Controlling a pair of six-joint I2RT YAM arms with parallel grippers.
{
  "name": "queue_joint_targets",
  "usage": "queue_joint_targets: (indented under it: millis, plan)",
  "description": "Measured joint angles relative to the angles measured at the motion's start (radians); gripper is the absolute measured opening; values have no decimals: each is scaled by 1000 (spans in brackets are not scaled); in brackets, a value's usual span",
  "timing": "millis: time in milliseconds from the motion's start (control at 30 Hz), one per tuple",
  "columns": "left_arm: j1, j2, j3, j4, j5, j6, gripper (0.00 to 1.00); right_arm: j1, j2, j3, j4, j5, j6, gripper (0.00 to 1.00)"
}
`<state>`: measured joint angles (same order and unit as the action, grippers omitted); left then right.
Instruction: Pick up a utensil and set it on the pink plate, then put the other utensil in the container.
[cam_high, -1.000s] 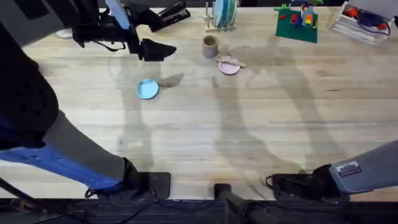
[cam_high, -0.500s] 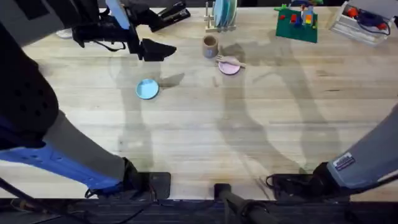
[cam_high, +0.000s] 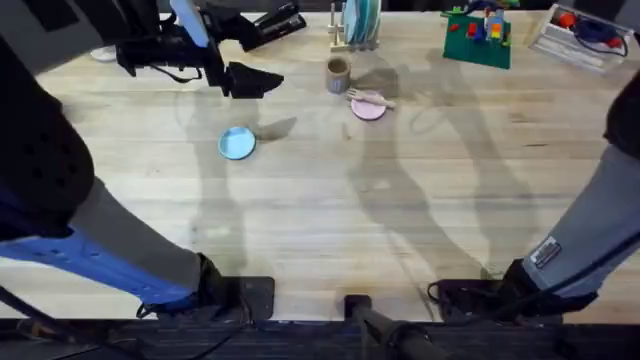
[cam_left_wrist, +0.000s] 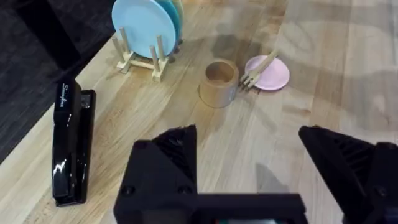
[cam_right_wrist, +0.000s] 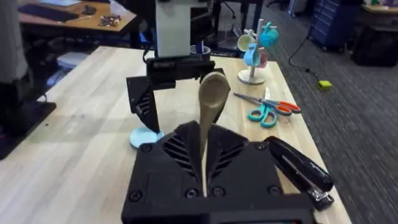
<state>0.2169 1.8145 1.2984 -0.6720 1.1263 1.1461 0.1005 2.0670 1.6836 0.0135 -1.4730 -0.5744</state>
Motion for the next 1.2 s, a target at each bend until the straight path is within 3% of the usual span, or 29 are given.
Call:
queue_joint_targets:
  millis: [500,1200]
  plan:
    - [0,0,0,0,0,0,993,7,150,0,245,-39,-30,29]
    - [0,0,0,0,0,0,993,45,298,0,334,-10,-66,29]
